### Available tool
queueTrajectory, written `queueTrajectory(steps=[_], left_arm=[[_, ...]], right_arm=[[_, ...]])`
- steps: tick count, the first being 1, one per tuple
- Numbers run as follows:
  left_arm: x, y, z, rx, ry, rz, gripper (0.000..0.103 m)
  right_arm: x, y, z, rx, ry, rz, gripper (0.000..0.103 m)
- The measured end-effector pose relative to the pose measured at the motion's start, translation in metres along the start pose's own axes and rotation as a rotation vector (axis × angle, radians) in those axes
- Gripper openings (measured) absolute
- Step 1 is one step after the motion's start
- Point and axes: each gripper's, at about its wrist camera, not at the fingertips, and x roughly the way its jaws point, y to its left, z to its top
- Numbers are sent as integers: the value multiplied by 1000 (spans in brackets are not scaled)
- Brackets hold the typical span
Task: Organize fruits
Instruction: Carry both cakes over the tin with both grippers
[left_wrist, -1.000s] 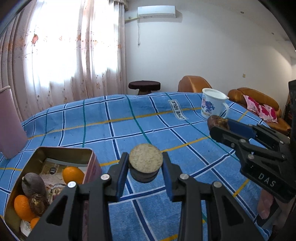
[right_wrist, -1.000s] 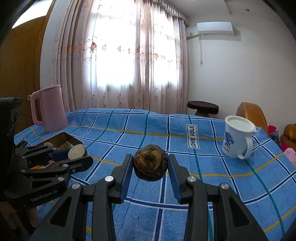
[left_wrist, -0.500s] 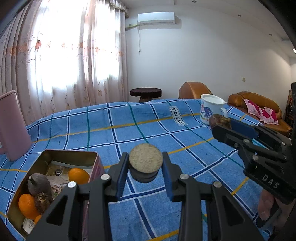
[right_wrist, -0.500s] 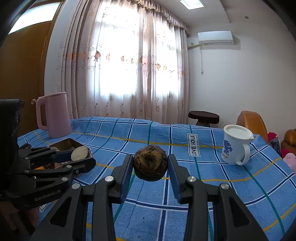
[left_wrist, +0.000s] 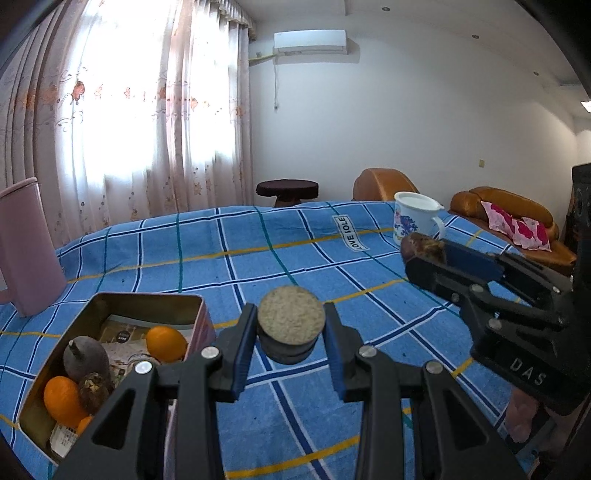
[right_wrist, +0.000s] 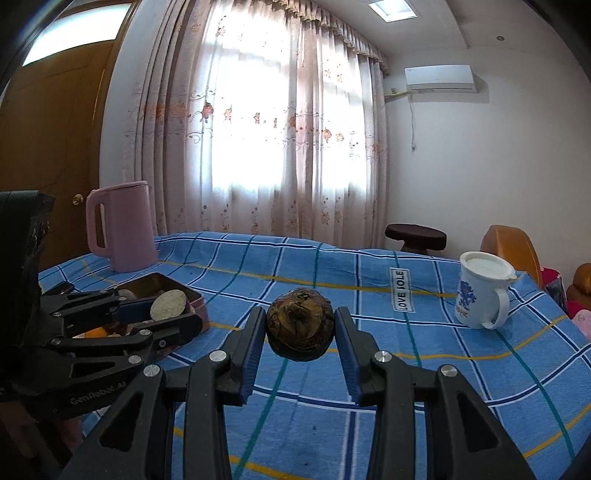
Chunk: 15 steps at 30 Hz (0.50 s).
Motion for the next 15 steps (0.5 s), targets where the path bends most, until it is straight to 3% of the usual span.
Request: queueTrajectory(steps=[15], left_arm=[[-31,47,-11,-60,-12,54,37]], right_arm=[[11,57,6,-56,19,123,40]])
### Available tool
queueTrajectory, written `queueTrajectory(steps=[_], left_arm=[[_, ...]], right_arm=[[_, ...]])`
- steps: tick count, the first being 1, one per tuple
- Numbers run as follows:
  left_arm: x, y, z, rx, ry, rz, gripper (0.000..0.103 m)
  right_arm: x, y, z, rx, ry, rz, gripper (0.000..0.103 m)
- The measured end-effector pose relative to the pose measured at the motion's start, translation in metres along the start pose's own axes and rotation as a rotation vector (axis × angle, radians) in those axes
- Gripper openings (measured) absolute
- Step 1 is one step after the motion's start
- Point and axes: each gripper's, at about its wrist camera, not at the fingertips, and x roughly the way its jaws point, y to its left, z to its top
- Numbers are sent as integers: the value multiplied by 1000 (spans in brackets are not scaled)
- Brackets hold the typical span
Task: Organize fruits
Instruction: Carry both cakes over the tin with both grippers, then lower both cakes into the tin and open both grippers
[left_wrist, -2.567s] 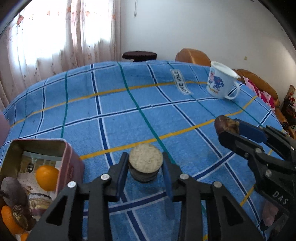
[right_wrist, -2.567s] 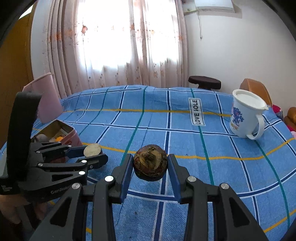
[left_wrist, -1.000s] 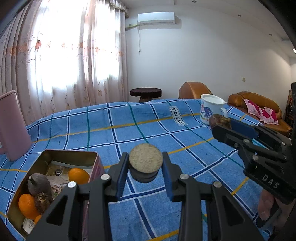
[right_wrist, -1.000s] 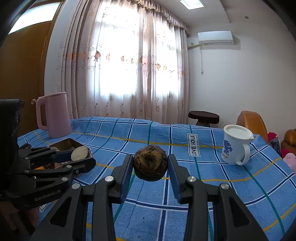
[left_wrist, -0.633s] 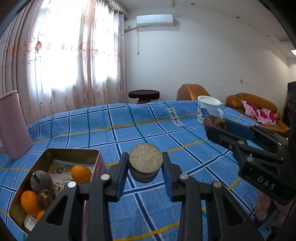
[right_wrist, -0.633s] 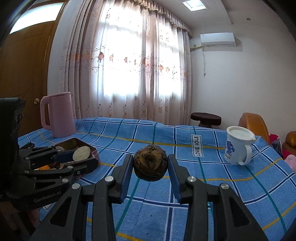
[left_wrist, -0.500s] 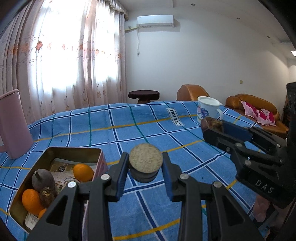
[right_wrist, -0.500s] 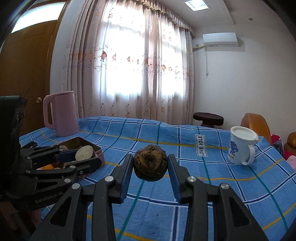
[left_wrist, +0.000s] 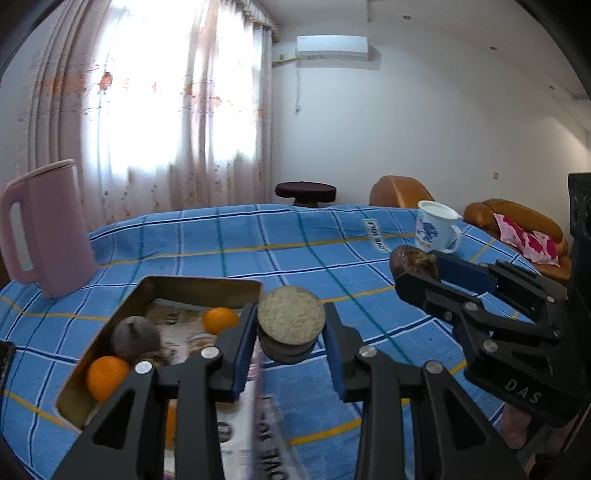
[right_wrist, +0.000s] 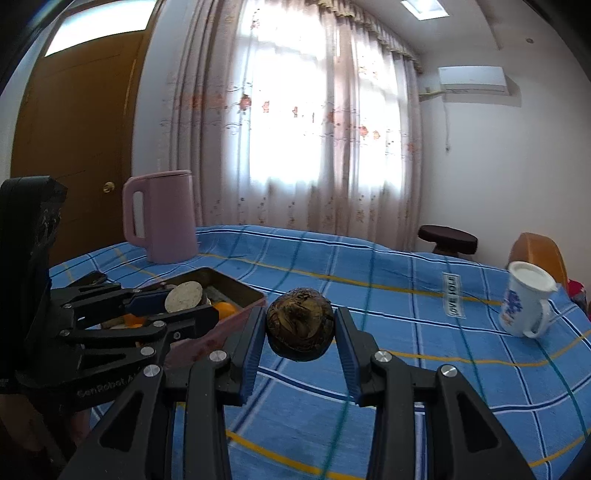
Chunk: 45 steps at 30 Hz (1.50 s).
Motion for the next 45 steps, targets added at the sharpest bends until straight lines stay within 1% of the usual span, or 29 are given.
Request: queueTrajectory(steps=[10,21,32,38,45], left_arm=[[-16,31,-5,-39,-2,37,37],[-29,63,-9,-77,0,83,37],[-37,95,-16,-119,15,129,37],[-38,108,-18,-133,34,143,37],[-32,112,-23,-128,77,136,37]], right_arm=[[11,37,9,-54,-1,66,40],[27,76,18,-86,13,158,40],[42,102,15,-114,51,200,40],[54,110,13,-114,101,219,40],[68,111,6,-104,172,219,40]])
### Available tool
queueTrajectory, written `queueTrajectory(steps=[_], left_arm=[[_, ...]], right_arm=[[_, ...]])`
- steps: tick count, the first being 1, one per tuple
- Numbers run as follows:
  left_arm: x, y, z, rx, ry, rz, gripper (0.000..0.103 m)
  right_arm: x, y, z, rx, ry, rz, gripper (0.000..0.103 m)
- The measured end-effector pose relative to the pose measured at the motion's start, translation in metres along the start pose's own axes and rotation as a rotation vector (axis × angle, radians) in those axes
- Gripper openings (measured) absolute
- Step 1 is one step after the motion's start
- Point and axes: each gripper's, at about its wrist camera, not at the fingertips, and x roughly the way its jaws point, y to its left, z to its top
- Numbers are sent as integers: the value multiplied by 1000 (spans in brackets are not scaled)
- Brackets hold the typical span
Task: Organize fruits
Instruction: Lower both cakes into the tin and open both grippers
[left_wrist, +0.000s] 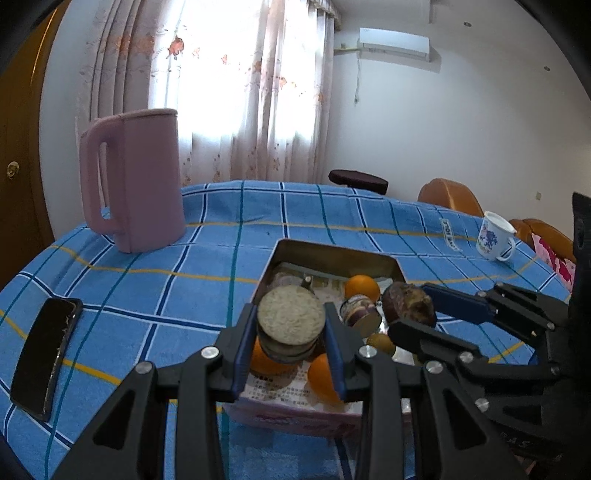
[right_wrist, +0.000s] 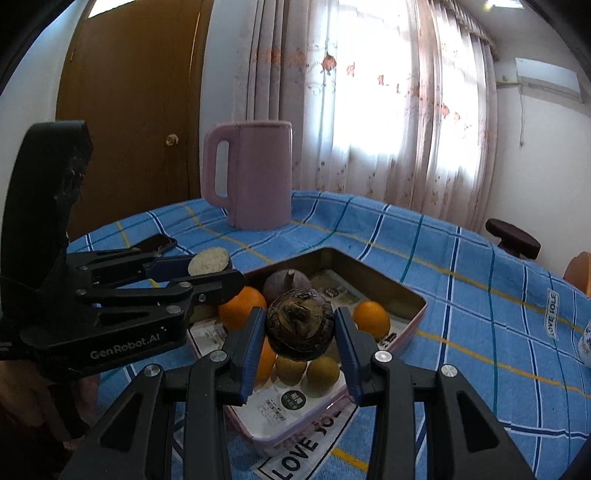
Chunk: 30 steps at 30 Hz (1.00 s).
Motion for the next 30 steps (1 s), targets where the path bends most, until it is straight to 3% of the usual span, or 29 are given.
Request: queueTrajectory(steps=[17,21,25,30], left_arm=[[12,-11,-9,48,77,-19,38],[11,-9,-9,41,69,-1,46],[3,-4,-8,24,38,40,68],[-9,-2,-4,12,-6,33,78]], right_arm=[[16,-5,-4,33,110,34,41],[15,-8,-4,50,106,26,47],[7,-15,-5,81,74,1,62],[-5,-18,-6,90,36,-56,62]])
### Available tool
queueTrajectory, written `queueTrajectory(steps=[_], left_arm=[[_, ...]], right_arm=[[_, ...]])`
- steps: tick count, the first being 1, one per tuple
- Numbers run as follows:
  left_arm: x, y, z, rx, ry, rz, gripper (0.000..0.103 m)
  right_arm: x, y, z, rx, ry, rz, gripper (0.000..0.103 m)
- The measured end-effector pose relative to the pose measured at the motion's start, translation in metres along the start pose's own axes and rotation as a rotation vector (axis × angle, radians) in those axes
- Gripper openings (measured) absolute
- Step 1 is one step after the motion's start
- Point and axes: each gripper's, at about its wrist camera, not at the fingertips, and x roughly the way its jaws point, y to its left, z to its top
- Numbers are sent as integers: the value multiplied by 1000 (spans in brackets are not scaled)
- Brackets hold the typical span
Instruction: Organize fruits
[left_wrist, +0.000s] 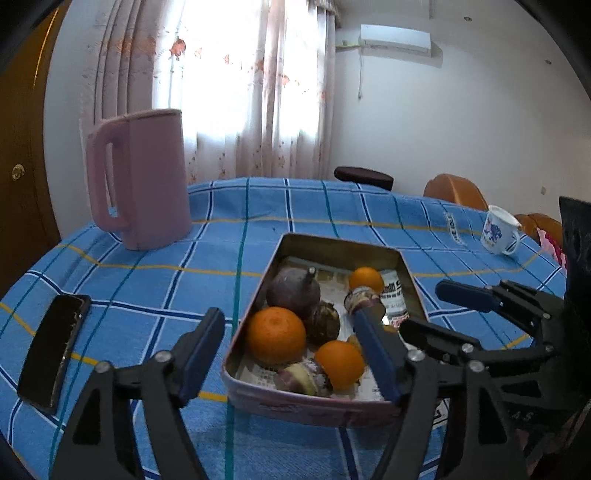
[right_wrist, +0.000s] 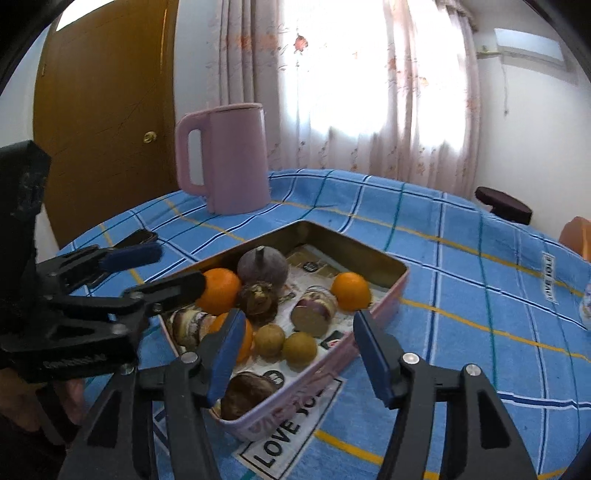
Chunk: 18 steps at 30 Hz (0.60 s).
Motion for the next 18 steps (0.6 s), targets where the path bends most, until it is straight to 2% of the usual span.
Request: queueTrajectory(steps=[2,4,18], left_arm=[[-4,-1,1,-2,-13,-4,85],[-9,-1,2,-6,-33,-2,97],[-23,-10,6,5,-69,-26,98]], right_arm=[[-5,-1,0,2,-10,-19,62],[-11,-3,0,9,-22,-31,62],[-48,-14,1,36,-82,-89,64]])
